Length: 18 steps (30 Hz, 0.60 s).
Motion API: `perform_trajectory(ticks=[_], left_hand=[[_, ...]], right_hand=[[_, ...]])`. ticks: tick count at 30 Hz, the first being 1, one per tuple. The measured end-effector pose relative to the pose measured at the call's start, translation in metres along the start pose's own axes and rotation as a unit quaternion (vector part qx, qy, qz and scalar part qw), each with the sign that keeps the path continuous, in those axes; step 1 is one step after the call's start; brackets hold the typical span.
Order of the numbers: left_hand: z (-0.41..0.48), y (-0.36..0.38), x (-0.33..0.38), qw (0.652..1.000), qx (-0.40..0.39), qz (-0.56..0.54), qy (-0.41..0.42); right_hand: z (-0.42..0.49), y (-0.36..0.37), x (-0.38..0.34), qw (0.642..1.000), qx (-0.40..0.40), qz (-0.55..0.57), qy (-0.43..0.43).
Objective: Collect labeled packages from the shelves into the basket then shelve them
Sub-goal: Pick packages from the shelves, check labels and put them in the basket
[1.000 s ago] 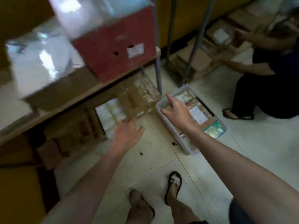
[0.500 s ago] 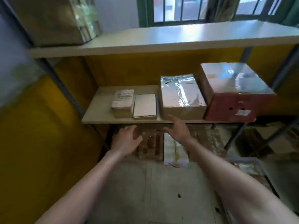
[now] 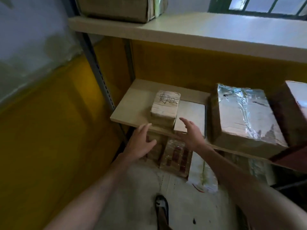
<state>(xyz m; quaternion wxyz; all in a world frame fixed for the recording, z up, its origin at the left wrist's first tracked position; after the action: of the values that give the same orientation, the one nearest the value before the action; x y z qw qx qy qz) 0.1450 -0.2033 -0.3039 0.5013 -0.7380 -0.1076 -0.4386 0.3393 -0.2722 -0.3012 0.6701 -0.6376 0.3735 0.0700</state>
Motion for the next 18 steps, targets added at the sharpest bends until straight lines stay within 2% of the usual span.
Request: perform_trajectory(ticks=[3, 8, 13, 15, 18], left_hand=[[0.035, 0.004, -0.006, 0.999, -0.027, -0.005, -0.024], [0.077, 0.005, -0.019, 0.999, -0.046, 0.01, 0.002], [0.097, -0.006, -0.034, 0.995, -0.096, -0.027, 0.014], [0.102, -0.018, -0.038, 0.997, -0.068, 0.001, 0.027], [0.109, -0.041, -0.042, 0.998, -0.026, 0.035, 0.048]], right_hand=[[0.043, 0.009, 0.004, 1.0, -0.017, -0.011, 0.017], [0.089, 0.029, 0.005, 0.991, -0.109, -0.073, 0.018], [0.094, 0.034, 0.003, 0.998, -0.047, -0.006, -0.033], [0.103, 0.02, -0.008, 0.998, -0.03, 0.035, -0.037], [0.122, -0.018, -0.029, 0.991, -0.074, 0.107, -0.032]])
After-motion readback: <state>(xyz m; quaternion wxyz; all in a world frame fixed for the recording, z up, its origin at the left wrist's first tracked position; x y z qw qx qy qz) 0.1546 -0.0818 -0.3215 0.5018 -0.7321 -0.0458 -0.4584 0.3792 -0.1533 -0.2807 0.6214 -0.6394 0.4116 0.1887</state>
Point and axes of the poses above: each hand's wrist, its own z-axis towards the middle knuckle, its own y-axis out of the palm, x = y × z, the point moved 2 cm from there along z, towards the middle knuckle, and after that the axes turned 6 degrees about -z, right-handed, at the moved point
